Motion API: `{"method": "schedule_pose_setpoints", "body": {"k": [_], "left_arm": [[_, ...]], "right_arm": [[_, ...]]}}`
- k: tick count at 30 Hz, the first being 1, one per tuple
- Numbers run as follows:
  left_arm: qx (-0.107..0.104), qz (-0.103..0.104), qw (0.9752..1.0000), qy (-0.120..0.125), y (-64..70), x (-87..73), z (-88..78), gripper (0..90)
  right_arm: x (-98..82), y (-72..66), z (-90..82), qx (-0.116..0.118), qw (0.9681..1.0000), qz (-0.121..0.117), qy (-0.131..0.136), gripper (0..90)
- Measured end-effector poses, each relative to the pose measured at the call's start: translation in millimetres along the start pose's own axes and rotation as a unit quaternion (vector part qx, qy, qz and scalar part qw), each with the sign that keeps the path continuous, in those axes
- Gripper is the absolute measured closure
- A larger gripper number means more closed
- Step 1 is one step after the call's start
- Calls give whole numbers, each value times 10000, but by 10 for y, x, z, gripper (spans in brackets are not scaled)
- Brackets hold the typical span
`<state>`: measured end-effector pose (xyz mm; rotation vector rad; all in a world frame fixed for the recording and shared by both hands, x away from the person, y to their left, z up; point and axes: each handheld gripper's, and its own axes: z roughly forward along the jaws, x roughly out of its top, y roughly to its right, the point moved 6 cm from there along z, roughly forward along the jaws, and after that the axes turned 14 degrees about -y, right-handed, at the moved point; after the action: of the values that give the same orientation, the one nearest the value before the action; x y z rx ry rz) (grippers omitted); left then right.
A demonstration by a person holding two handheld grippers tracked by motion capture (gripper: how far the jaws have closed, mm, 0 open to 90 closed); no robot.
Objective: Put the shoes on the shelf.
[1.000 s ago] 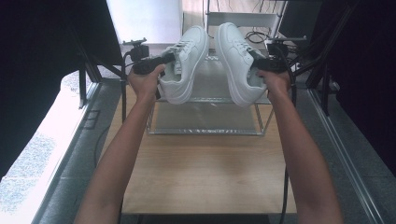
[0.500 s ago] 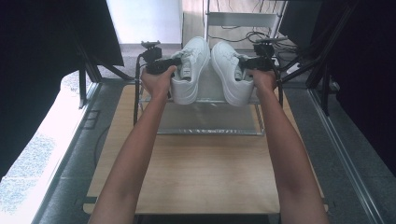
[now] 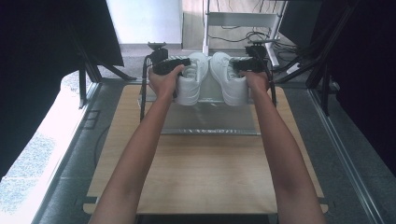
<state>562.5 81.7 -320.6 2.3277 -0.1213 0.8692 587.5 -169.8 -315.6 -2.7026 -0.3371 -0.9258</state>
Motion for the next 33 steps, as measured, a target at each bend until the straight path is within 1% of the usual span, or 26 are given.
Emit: {"method": "schedule_pose_setpoints", "body": {"k": [3, 5, 6, 7, 8, 9, 11, 12, 14, 15, 17, 19, 20, 22, 23, 24, 25, 26, 27, 30, 33], "left_arm": [[-71, 121, 9998, 102, 25, 0, -41, 529], [-75, 263, 9995, 135, 52, 5, -75, 518], [-83, 325, 9993, 184, 62, 11, -100, 517], [-136, 390, 9989, 236, 75, 20, -126, 514], [-156, 452, 9985, 273, 87, 27, -150, 511], [-150, 491, 9983, 283, 97, 30, -167, 507], [-221, 653, 9971, 331, 133, 41, -221, 494], [-224, 756, 9962, 370, 155, 47, -265, 483], [-228, 881, 9949, 424, 186, 49, -337, 473], [-239, 923, 9945, 435, 191, 45, -379, 472], [-174, 1039, 9936, 409, 185, 29, -446, 476], [-97, 1163, 9924, 400, 168, -2, -532, 499], [-83, 1189, 9921, 403, 153, -21, -578, 516], [-147, 1183, 9923, 330, 114, -80, -670, 562], [-181, 1180, 9925, 277, 101, -106, -698, 612], [-236, 1208, 9922, 200, 86, -145, -733, 643], [-207, 1248, 9918, 160, 68, -186, -770, 657], [-161, 1301, 9913, 134, 46, -239, -814, 672], [-168, 1324, 9910, 108, 33, -272, -837, 689], [-148, 1416, 9898, -81, -19, -407, -891, 735], [-35, 1621, 9863, -315, -61, -568, -893, 746]], "right_arm": [[-11, 12, -4, 26, 10000, 27, 37, 601], [-13, 12, -14, -26, 9999, -4, 108, 580], [-11, 8, -25, -21, 9999, -67, 158, 558], [-3, -4, -51, 26, 9996, -105, 272, 557], [13, -23, -90, 98, 9990, -104, 413, 559], [30, -41, -135, 140, 9984, -155, 528, 559], [62, -80, -217, 192, 9971, -238, 693, 556], [76, -100, -271, 205, 9965, -274, 759, 550], [92, -129, -380, 271, 9946, -382, 929, 550], [87, -145, -444, 354, 9934, -446, 998, 550], [51, -162, -532, 463, 9928, -552, 955, 554], [6, -166, -617, 476, 9922, -669, 936, 564], [-22, -162, -674, 459, 9915, -746, 958, 575], [-99, -123, -774, 366, 9907, -907, 944, 597], [-139, -97, -810, 358, 9905, -946, 932, 612], [-172, -75, -832, 354, 9903, -967, 927, 625], [-219, -43, -855, 354, 9903, -996, 897, 638], [-271, -11, -869, 343, 9905, -1027, 845, 655], [-337, 29, -878, 312, 9903, -1095, 800, 674], [-475, 105, -872, 261, 9900, -1199, 698, 728], [-617, 163, -834, 312, 9897, -1263, 600, 768]]}}
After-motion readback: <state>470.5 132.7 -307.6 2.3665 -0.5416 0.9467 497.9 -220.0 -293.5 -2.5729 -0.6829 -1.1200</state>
